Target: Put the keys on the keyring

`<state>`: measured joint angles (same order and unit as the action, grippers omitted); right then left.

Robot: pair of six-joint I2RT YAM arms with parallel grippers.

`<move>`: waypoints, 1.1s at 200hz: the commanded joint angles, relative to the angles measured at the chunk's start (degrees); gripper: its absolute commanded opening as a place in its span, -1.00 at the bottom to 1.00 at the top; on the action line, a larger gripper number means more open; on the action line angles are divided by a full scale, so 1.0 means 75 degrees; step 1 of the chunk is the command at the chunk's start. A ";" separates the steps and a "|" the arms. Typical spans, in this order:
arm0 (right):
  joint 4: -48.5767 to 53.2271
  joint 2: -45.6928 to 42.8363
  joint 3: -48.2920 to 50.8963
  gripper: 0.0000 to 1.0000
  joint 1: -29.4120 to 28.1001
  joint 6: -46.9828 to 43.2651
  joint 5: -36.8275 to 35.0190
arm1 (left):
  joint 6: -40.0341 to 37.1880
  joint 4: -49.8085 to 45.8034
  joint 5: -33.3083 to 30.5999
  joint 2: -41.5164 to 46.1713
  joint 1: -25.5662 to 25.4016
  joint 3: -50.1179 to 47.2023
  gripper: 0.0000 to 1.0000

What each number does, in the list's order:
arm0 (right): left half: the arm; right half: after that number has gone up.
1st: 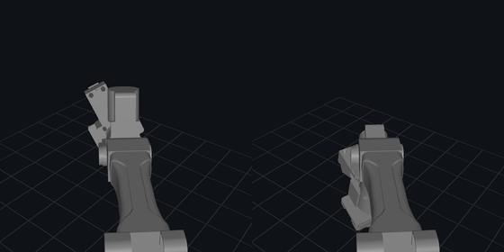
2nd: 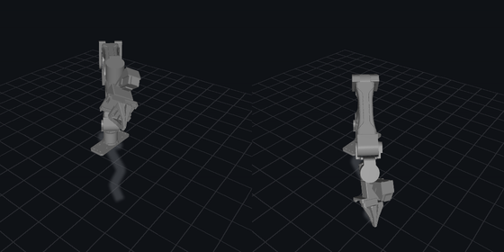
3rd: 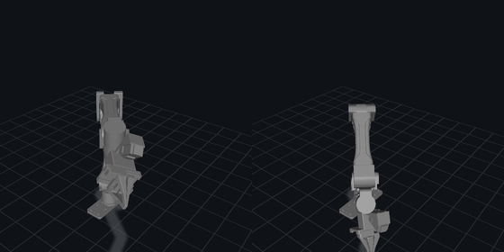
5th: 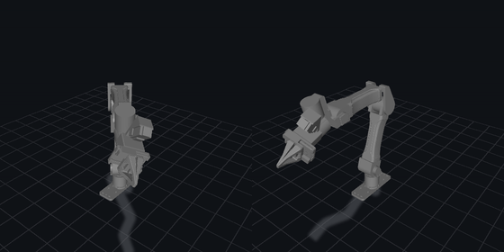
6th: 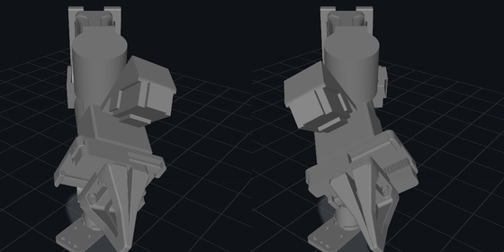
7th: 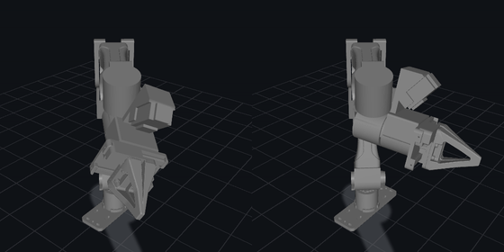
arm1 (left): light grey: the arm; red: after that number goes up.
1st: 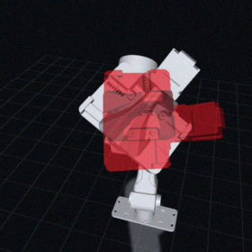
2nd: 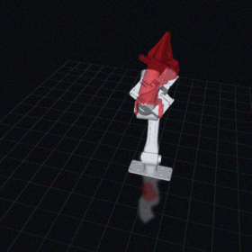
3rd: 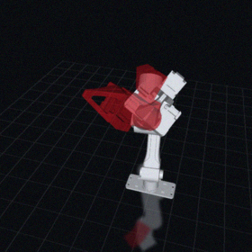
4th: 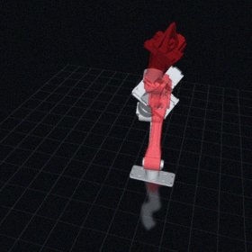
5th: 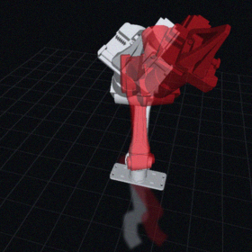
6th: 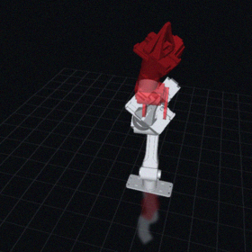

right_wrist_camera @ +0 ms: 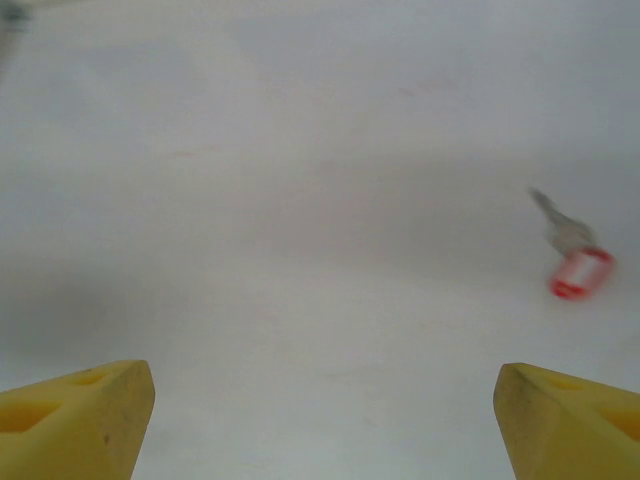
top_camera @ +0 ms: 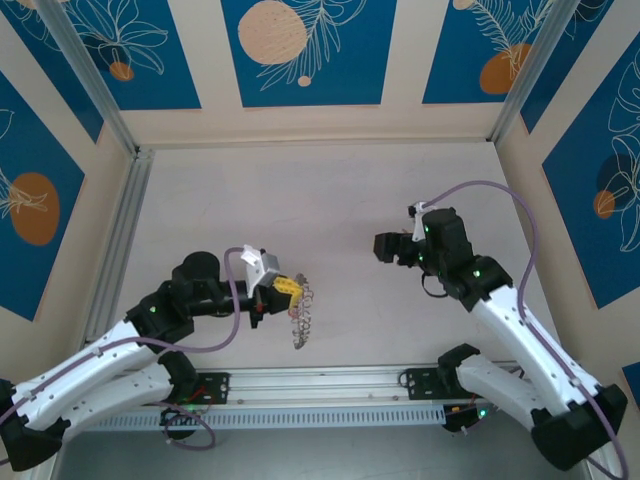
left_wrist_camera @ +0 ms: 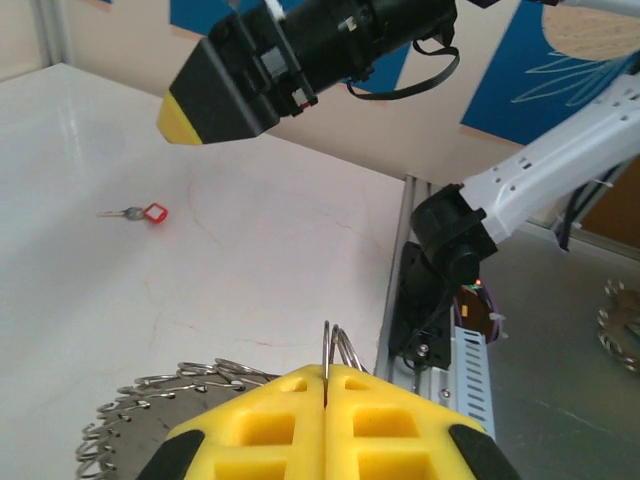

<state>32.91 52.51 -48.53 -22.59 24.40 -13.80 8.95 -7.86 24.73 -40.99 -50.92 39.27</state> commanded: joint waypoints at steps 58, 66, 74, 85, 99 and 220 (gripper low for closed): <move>-0.0532 0.2303 0.0082 0.59 0.3121 0.0134 0.1678 | 0.0597 0.0476 -0.0474 0.0591 -0.0043 -0.0332 -1.00; -0.0660 0.2552 0.0062 0.54 0.3258 0.0205 0.1889 | 0.0610 0.0522 -0.0463 0.0573 -0.0043 -0.0348 -1.00; -0.0761 0.2818 -0.0007 0.49 0.3321 0.0215 0.1928 | 0.0622 0.0580 -0.0421 0.0578 -0.0046 -0.0365 -1.00; -0.0825 0.3184 -0.0172 0.39 0.3377 0.0164 0.1903 | 0.0649 0.0677 -0.0380 0.0567 -0.0043 -0.0391 -1.00; -0.0791 0.3824 -0.0480 0.33 0.3445 0.0069 0.2151 | 0.0647 0.0737 -0.0368 0.0564 -0.0043 -0.0425 -1.00; -0.0596 0.6520 -0.1877 -0.26 0.2905 -0.0175 0.1921 | 0.0576 0.0825 -0.0473 0.0775 -0.0020 -0.0576 -1.00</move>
<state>26.81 100.14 -60.49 1.13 23.40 0.43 13.17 -4.95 21.74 -36.42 -50.92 34.74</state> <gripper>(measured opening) 0.386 0.041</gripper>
